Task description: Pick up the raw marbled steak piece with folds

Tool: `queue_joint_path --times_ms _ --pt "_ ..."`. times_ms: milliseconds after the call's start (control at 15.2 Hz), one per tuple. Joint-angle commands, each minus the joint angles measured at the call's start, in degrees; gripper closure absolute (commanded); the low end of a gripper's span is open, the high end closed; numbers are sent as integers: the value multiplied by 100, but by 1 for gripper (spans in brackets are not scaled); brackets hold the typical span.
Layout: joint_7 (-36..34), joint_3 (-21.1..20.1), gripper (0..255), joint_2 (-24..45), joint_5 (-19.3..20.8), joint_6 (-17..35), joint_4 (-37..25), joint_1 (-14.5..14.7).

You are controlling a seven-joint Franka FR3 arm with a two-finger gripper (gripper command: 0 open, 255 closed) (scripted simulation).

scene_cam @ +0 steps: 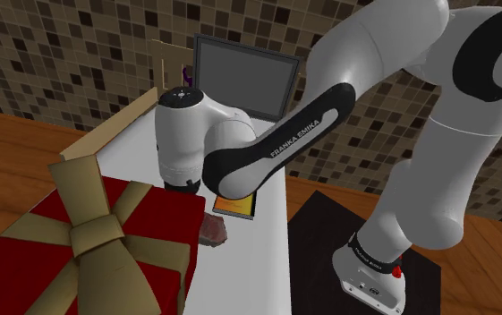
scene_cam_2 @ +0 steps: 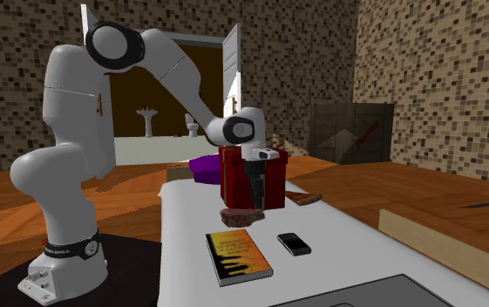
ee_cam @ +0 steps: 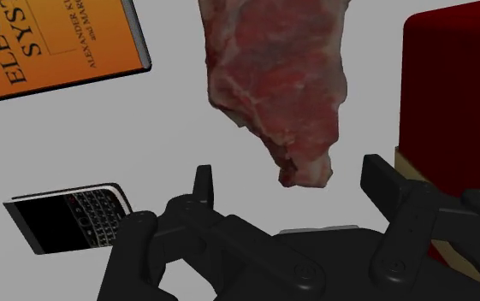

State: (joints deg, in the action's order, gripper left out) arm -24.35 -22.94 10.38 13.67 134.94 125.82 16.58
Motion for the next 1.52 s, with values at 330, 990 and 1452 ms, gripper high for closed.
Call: queue_joint_path --times_ms 330,990,1452 --pt "-277 89 0 511 365 475 77 140" --pt "-322 98 255 550 395 506 76 169" --pt "-86 8 255 207 119 165 29 89"
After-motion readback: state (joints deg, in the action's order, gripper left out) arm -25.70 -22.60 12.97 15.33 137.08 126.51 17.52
